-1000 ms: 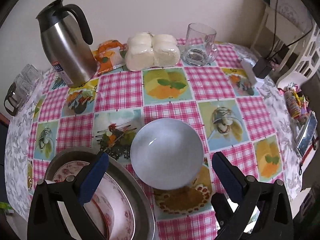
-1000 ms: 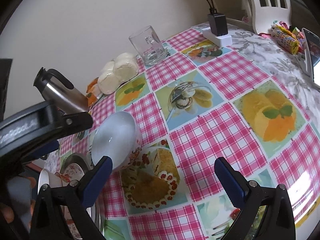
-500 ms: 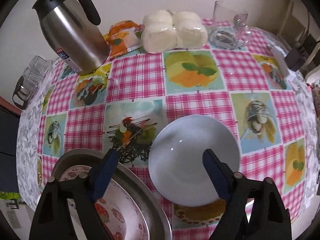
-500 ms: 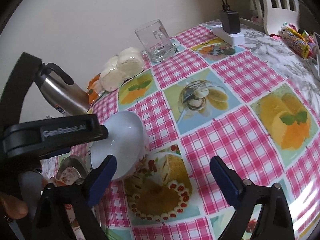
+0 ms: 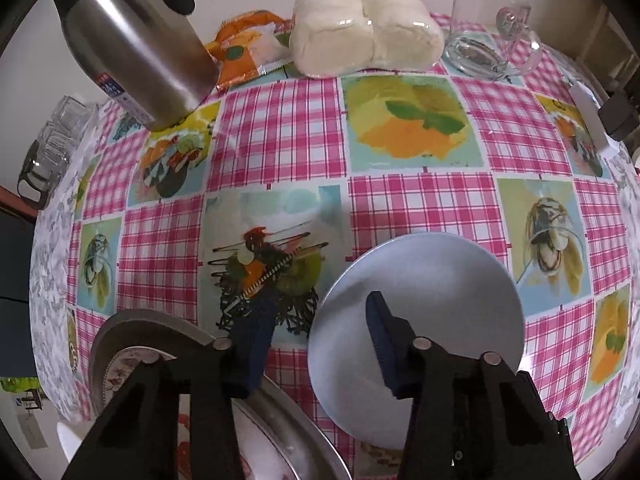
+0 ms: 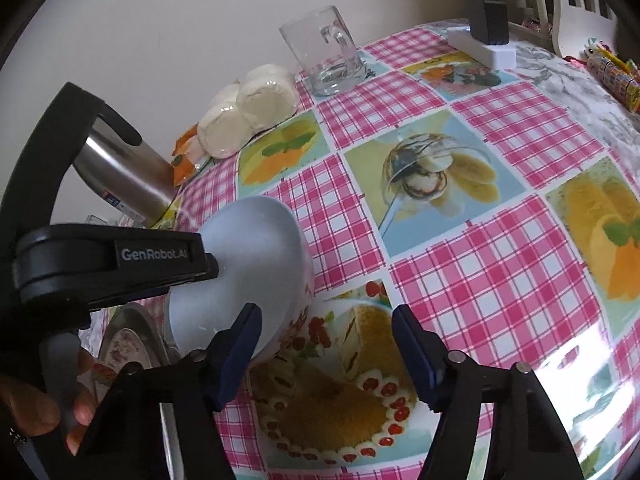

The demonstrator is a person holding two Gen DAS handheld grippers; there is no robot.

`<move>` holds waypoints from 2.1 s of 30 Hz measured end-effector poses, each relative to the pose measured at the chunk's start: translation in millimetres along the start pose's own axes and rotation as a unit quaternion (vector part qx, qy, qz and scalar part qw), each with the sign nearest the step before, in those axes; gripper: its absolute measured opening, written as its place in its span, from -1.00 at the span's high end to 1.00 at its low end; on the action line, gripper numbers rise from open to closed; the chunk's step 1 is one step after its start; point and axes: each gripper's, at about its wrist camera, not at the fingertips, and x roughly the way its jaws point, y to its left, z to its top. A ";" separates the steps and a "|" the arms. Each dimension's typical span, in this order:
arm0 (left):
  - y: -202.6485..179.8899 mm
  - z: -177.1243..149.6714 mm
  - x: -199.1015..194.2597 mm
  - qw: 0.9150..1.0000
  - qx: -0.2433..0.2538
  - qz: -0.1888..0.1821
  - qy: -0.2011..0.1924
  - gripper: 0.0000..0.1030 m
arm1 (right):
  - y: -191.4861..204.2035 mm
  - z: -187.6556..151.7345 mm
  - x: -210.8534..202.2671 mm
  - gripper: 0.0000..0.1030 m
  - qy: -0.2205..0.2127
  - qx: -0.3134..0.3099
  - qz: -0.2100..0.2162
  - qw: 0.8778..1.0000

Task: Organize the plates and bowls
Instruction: 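Close both tools on the white round bowl rim and tilt it up, then carry the white round bowl over the steel basin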

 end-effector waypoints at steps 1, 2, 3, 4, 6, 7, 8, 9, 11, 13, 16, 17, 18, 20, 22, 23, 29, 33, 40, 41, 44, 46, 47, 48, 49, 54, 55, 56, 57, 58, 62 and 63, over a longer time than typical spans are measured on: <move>-0.2 0.2 1.4 1.000 0.002 -0.001 0.002 0.11 | 0.4 0.1 1.8 -0.35 0.001 0.001 -0.001 1.000; -0.9 0.3 3.4 1.000 0.004 0.000 0.004 0.13 | 1.1 0.1 3.3 -0.35 0.002 0.001 -0.001 1.000; -1.8 0.4 6.0 1.000 0.006 0.004 0.008 0.15 | 2.5 0.3 4.6 -0.33 0.003 -0.001 0.000 1.000; -2.4 0.5 7.9 1.000 0.007 0.006 0.010 0.17 | 3.6 0.4 5.6 -0.28 0.004 -0.002 0.000 1.000; -3.0 1.2 12.0 1.000 0.006 0.003 0.018 0.27 | 5.3 -0.3 8.1 -0.22 0.004 -0.002 0.004 1.000; -2.8 1.6 13.2 1.000 0.004 -0.002 0.019 0.28 | 5.9 -0.5 9.3 -0.16 0.005 -0.001 0.007 1.000; -3.8 2.5 14.0 1.000 0.005 -0.007 0.019 0.29 | 7.0 -0.6 10.6 -0.13 0.006 0.001 0.009 1.000; -5.3 3.1 14.2 1.000 0.008 -0.007 0.018 0.31 | 8.6 -0.6 11.6 -0.06 0.007 0.003 0.010 1.000; -8.5 3.5 13.7 1.000 0.013 -0.007 0.018 0.36 | 11.6 -0.9 12.7 0.07 0.005 0.002 0.011 1.000; -11.6 4.7 13.4 1.000 0.016 -0.006 0.018 0.36 | 14.2 -0.9 15.1 0.23 0.004 0.003 0.018 1.000; -13.2 6.6 12.7 1.000 0.015 -0.014 0.019 0.37 | 14.1 -1.3 19.3 0.30 0.004 0.011 0.030 0.999; -13.0 7.0 12.8 1.000 0.014 -0.017 0.019 0.37 | 13.7 -1.2 20.8 0.30 0.004 0.014 0.033 0.999; -13.0 7.0 12.6 1.000 0.012 -0.020 0.018 0.38 | 13.0 -1.2 22.7 0.32 0.004 0.017 0.039 0.999; -13.5 6.6 11.9 1.000 0.011 -0.023 0.018 0.38 | 11.5 -1.3 25.4 0.35 0.004 0.025 0.051 0.998; -11.1 6.5 12.0 0.999 0.011 -0.026 0.016 0.38 | 9.0 -2.6 27.8 0.37 0.006 0.033 0.062 0.998; -9.4 6.5 12.9 0.999 0.010 -0.029 0.016 0.38 | 9.0 -3.0 28.6 0.38 0.006 0.033 0.062 0.998; -12.2 5.3 12.2 0.999 0.011 -0.037 0.016 0.40 | 5.8 -5.0 30.2 0.48 0.007 0.036 0.055 0.998; -14.4 0.8 8.6 0.999 0.013 -0.038 0.014 0.43 | 0.6 -5.7 28.6 0.52 0.007 0.043 0.065 0.997; -16.7 -4.1 3.9 0.999 0.018 -0.043 0.009 0.49 | -7.2 -6.8 26.1 0.55 0.009 0.059 0.081 0.995; -16.7 -4.9 3.2 0.999 0.019 -0.046 0.009 0.50 | -8.9 -7.0 25.4 0.55 0.009 0.061 0.085 0.994; -16.3 -7.9 2.0 0.998 0.016 -0.056 0.009 0.53 | -13.1 -7.3 22.8 0.56 0.011 0.064 0.091 0.994; -15.5 -10.1 1.2 0.998 0.011 -0.063 0.012 0.54 | -15.3 -7.3 19.8 0.56 0.012 0.066 0.091 0.994; -15.1 -12.2 0.8 0.998 0.010 -0.067 0.011 0.54 | -15.9 -7.4 18.3 0.56 0.012 0.064 0.089 0.994; -14.6 -14.1 -0.6 0.997 0.009 -0.071 0.009 0.54 | -16.6 -7.9 16.2 0.56 0.013 0.062 0.087 0.994; -14.0 -16.4 -2.9 0.997 0.009 -0.075 0.007 0.54 | -16.6 -7.8 13.5 0.56 0.011 0.060 0.086 0.994; -7.4 -27.8 -23.8 0.995 0.009 -0.097 -0.021 0.54 | -14.6 -4.3 -6.3 0.55 -0.006 0.051 0.084 0.995; -5.9 -29.7 -28.8 0.995 0.010 -0.100 -0.027 0.54 | -13.2 -3.2 -10.3 0.55 -0.008 0.049 0.083 0.995; -4.0 -31.8 -34.9 0.994 0.010 -0.104 -0.036 0.54 | -10.8 -2.0 -17.0 0.55 -0.014 0.042 0.083 0.996; -0.9 -34.5 -42.5 0.993 0.007 -0.111 -0.046 0.54 | -9.0 -1.4 -21.1 0.55 -0.017 0.039 0.082 0.996; 1.3 -35.9 -47.8 0.992 0.004 -0.117 -0.052 0.54 | -5.4 -0.5 -28.6 0.55 -0.023 0.033 0.081 0.996; 11.8 -43.5 -76.8 0.986 -0.009 -0.141 -0.085 0.54 | 4.9 2.3 -50.7 0.55 -0.038 0.018 0.085 0.995; 14.9 -46.6 -86.7 0.985 -0.009 -0.144 -0.098 0.54 | 7.8 2.2 -56.1 0.55 -0.041 0.015 0.088 0.995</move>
